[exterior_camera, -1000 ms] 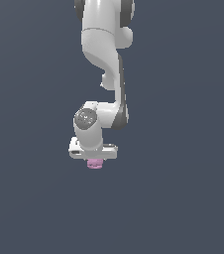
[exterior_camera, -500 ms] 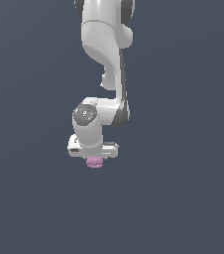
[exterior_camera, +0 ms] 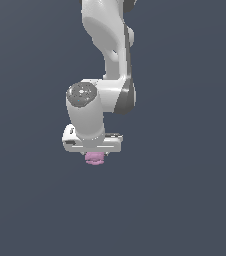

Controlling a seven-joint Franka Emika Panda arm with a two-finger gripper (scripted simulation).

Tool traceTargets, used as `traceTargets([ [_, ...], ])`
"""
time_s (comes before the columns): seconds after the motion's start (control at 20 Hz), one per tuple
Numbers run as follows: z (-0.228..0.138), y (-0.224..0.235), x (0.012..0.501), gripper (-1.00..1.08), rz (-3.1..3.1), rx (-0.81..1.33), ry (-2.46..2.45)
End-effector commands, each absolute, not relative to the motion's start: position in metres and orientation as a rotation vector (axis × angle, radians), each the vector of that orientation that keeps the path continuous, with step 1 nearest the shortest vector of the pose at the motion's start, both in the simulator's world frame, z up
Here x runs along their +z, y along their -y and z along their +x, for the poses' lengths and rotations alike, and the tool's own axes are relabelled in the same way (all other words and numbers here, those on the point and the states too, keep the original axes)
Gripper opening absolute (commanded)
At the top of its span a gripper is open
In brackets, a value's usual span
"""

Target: Pick up the object and move it to a goal position.

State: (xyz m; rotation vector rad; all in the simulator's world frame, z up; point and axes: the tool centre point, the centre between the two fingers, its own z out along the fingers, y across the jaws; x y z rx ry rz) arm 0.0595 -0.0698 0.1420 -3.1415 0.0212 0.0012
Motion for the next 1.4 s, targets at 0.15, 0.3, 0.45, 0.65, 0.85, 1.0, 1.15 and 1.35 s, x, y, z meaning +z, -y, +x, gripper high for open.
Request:
traceTargets([
  [0.15,0.070,0.065,0.202,-1.00,-3.142,0.000,-0.021],
  [0.3,0.076,0.062,0.235,-1.00,-3.142,0.000,-0.021],
  [0.45,0.082,0.060,0.263,-1.00,-3.142,0.000,-0.021],
  [0.65,0.088,0.058,0.292,-1.00,-3.142,0.000,-0.021],
  [0.85,0.093,0.056,0.311,-1.00,-3.142,0.000,-0.021],
  [1.0,0.095,0.055,0.320,-1.00,-3.142,0.000,-0.021],
  [1.15,0.097,0.055,0.325,-1.00,-3.142,0.000,-0.021],
  [1.35,0.098,0.055,0.327,-1.00,-3.142,0.000,-0.021],
])
